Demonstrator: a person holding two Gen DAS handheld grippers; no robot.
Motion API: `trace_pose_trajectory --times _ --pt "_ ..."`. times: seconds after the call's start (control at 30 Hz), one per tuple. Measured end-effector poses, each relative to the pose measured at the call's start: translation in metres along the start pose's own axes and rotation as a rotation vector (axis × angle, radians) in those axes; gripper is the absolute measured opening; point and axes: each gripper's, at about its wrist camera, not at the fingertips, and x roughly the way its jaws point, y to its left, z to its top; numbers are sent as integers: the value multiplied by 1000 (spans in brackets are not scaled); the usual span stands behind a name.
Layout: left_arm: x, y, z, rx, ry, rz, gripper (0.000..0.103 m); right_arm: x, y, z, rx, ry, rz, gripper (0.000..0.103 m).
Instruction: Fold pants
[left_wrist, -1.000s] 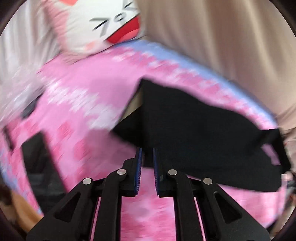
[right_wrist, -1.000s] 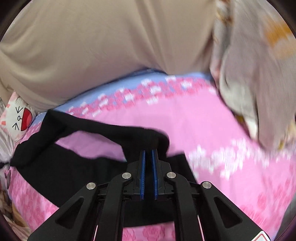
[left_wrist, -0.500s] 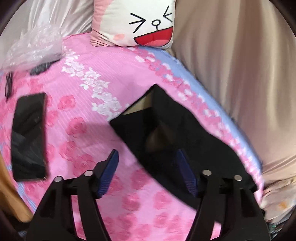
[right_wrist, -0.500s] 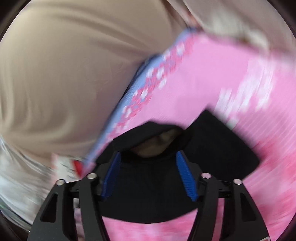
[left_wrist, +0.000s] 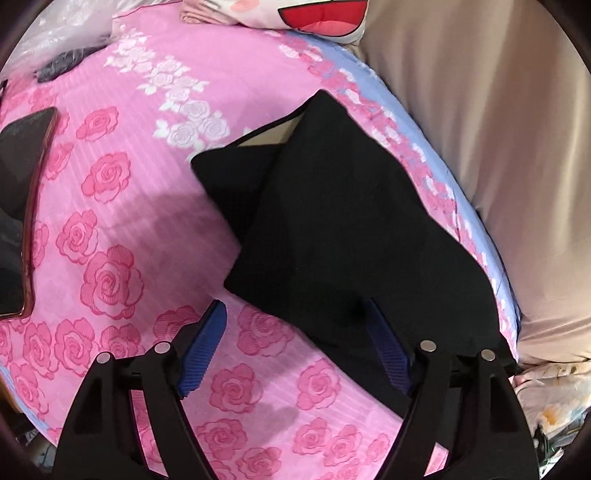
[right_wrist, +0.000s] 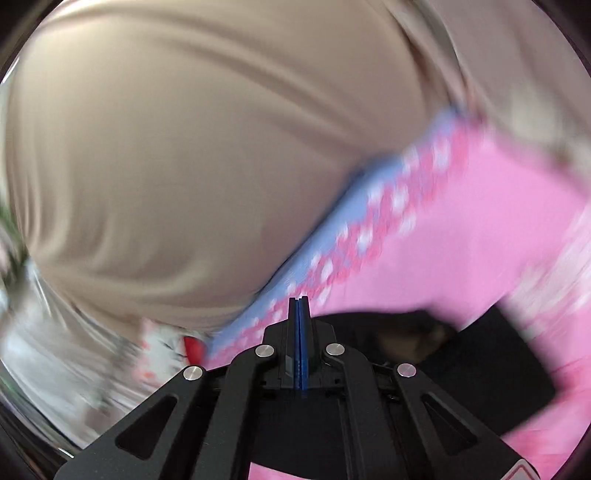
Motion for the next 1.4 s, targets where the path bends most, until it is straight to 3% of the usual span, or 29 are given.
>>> trace_pose_trajectory --times 0.07,0.1,0.13,0.27,0.4,0.47,0.5,0.53,0.6,0.73,0.8,0.83,0.93,1.0,1.13,1.2,1.27,1.33,1.4 --pt "-2 -2 -2 17 1 4 75 -14 -5 -6 -20 33 -131 54" --pt "-1 -4 -2 18 5 8 75 -15 -13 -11 39 47 -149 98" --pt "-1 -4 -2 10 7 10 77 -13 -23 -18 118 55 -132 98" --pt "6 -14 -1 -6 22 -10 82 43 -46 -44 422 238 15 98" --pt "11 -22 -2 1 47 -31 82 89 -69 -57 643 293 34 98" --pt "12 -24 -2 2 45 -38 82 114 -81 -49 677 269 40 91" --pt "13 -25 -2 -2 47 -36 82 119 -84 -46 678 263 38 53" --pt "15 -24 -1 -8 50 -37 82 132 -85 -39 644 290 30 8" --pt "17 -25 1 -2 53 -32 82 129 -71 -25 545 259 -1 7" --pt "19 -27 6 20 67 -14 82 57 0 5 109 121 -37 7" --pt "19 -25 8 30 81 -22 82 19 23 1 -146 77 -193 7" --pt "19 -25 8 43 91 -22 82 15 17 -8 -237 101 -331 7" --pt "22 -28 11 79 108 -13 83 35 -57 -35 -177 280 -494 7" --pt "23 -29 15 92 119 -7 83 47 -93 -52 -111 326 -525 7" --pt "22 -19 29 79 138 -9 82 33 -100 -60 -62 235 -436 7" --pt "15 -14 38 89 133 -19 74 38 -97 -53 -68 235 -445 7" --pt "5 -14 44 114 121 -27 48 43 -93 -43 -62 233 -450 7" --pt "-11 -16 51 149 105 -64 30 42 -87 -36 -60 217 -441 7" --pt "-20 -22 58 181 102 -82 27 45 -77 -19 -73 194 -433 6"
